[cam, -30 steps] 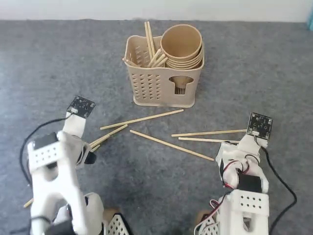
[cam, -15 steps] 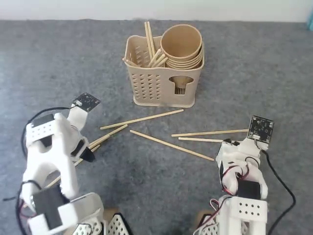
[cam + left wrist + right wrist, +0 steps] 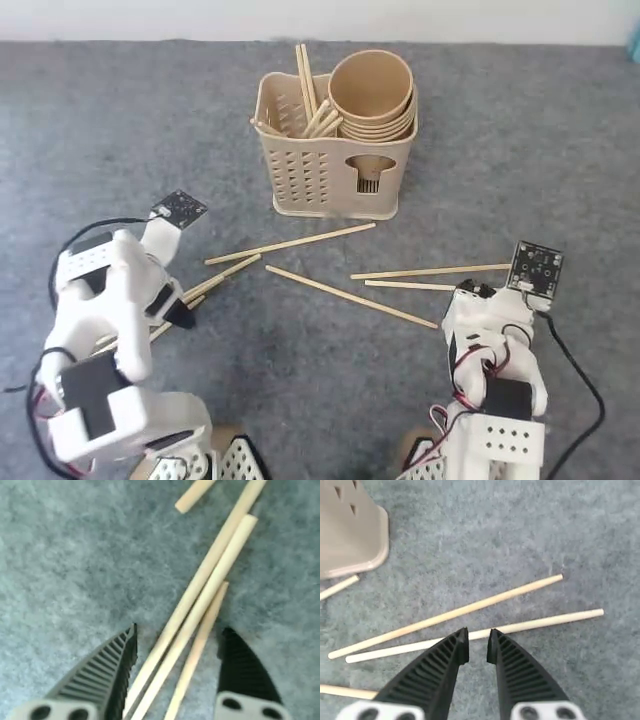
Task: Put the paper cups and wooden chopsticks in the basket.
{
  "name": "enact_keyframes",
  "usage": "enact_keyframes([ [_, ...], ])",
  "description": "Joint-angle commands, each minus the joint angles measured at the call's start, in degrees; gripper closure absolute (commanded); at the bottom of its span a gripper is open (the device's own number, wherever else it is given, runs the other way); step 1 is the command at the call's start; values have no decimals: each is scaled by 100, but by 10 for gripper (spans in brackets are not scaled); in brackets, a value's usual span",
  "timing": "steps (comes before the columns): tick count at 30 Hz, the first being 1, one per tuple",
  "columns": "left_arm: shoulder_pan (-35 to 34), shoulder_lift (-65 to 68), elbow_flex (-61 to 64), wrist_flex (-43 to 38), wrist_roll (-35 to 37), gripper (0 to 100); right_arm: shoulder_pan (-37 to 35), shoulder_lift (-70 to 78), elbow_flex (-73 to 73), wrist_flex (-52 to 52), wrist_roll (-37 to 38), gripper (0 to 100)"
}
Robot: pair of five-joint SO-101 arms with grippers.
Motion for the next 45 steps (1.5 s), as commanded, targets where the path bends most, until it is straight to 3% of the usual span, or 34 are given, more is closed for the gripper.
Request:
enact_keyframes([
  [1, -18, 70, -295, 70, -387, 926, 92, -330, 79, 57, 62, 926],
  [3, 70, 79, -286, 334, -844, 987, 92, -444, 114, 66, 70, 926],
  [5, 97, 70, -242, 580, -1073, 988, 92, -541, 123, 145, 70, 926],
  [9, 123, 62, -365, 1187, -1108, 988, 92, -734, 114, 347, 70, 926],
  [17, 123, 62, -1525, 3411, -1116, 988, 92, -919, 114, 505, 70, 926],
  [22, 123, 62, -2237, 4255, -1099, 988, 92, -919, 114, 505, 70, 926],
  [27, 123, 53, -2554, 4273, -1046, 988, 92, -919, 114, 497, 70, 926],
  [33, 290, -536, -3029, 4264, -466, 988, 92, -919, 123, 470, 70, 926],
  [41, 1380, -2927, -3029, 3569, 1327, 988, 101, -919, 123, 462, 70, 926],
  [45, 1925, -3965, -3029, 2813, 2523, 988, 119, -919, 123, 462, 70, 926],
])
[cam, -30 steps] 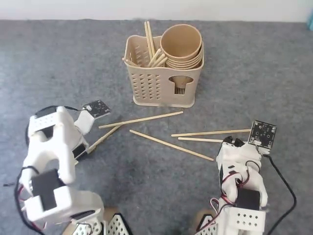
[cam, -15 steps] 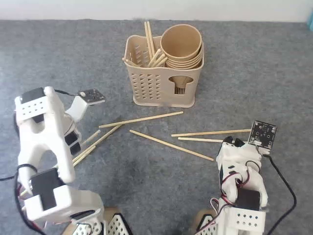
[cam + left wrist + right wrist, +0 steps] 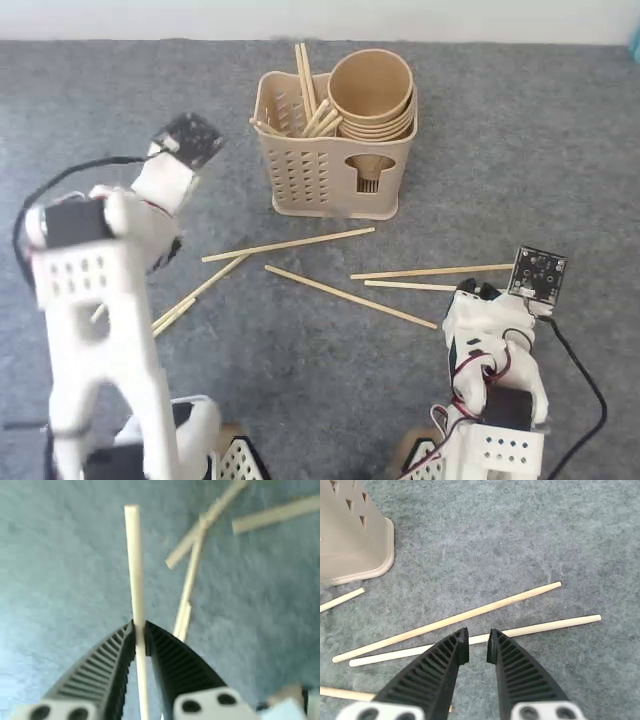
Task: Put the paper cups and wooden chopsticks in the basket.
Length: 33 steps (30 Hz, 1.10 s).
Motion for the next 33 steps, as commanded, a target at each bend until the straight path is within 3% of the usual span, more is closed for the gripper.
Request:
enact_keyframes([
  [1, 448, -1037, -268, -800, 1248, 988, 119, -119, 0, -4, 70, 926],
  [7, 800, -1169, -277, -2435, 3174, 988, 119, -119, 0, 4, 70, 926],
  [19, 1319, -756, -251, -6409, 5380, 988, 127, -119, 0, 13, 325, 926],
  [26, 1864, -202, -259, -7385, 5600, 988, 127, -119, 0, 13, 343, 926],
  [33, 1855, 774, -259, -7736, 5591, 988, 127, -119, 0, 22, 343, 926],
])
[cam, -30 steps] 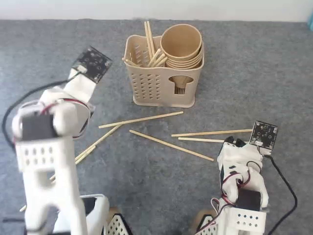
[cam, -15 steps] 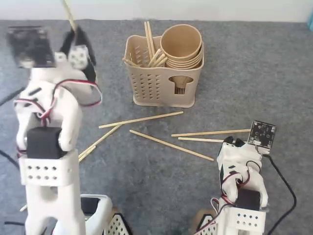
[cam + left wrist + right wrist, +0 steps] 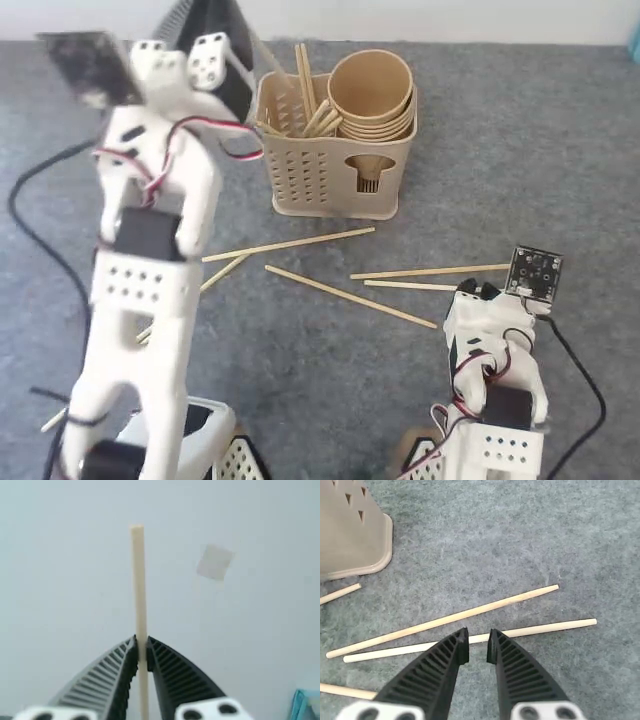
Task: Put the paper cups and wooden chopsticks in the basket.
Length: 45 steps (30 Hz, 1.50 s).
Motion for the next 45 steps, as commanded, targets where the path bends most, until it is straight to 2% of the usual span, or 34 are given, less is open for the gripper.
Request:
enact_keyframes([
  [1, 44, 378, -259, -281, 70, 987, 92, -119, 0, 22, 79, 926],
  [3, 35, 580, -259, -299, -9, 985, 92, -119, 0, 22, 88, 926],
  [6, 44, 782, -251, -273, -615, 976, 101, -119, 0, 22, 88, 926],
  [8, 44, 818, -180, -273, -923, 930, 101, -119, 0, 22, 88, 926],
  [14, 35, 536, 295, -273, -949, 742, 101, -119, 0, 13, 88, 926],
  [18, -9, 9, 655, -220, -985, 729, 101, -119, 0, 13, 88, 926],
  [21, -281, -598, 796, 422, -985, 728, 101, -119, 0, 22, 88, 926],
  [29, -1723, -1714, 813, 3332, -1125, 727, 101, -119, 0, 40, 88, 926],
  [34, -2576, -1723, 989, 4607, -1978, 727, 101, -119, 0, 40, 88, 926],
  [39, -2778, -1732, 1666, 5538, -3701, 727, 84, -119, 0, 40, 88, 926],
  [42, -2778, -1732, 2448, 5776, -4791, 728, 92, -119, 0, 40, 88, 926],
  [45, -2778, -1732, 3327, 5538, -5538, 728, 101, -119, 0, 40, 88, 926],
])
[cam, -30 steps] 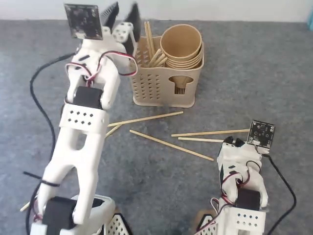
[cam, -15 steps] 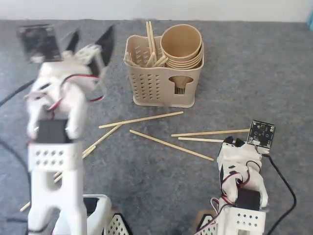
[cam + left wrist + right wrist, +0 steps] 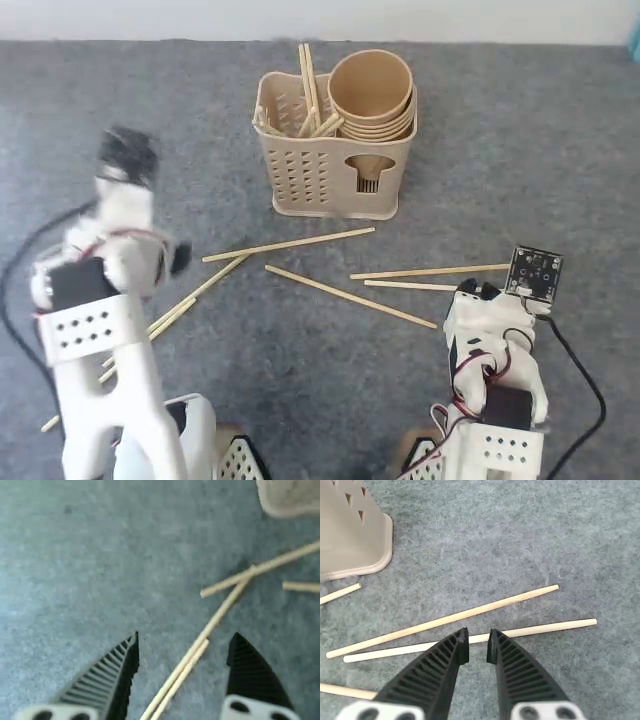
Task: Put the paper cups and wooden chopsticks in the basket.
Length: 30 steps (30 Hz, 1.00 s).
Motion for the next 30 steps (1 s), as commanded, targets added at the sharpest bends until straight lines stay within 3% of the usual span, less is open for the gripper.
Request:
enact_keyframes([
  [1, -44, -202, 813, -360, -782, 728, 101, -119, 0, 40, 79, 926],
  [9, -53, -202, 2668, -2435, -782, 728, 101, -119, 9, 40, 79, 926],
  [14, -53, -193, 2976, -2629, -782, 730, 101, -119, 53, 40, 79, 926],
  [21, -53, -193, 3046, -2637, -782, 822, 84, -119, 70, 22, 79, 926],
  [30, -448, -185, 2958, -3235, -774, 800, 84, -119, 79, 40, 79, 926],
])
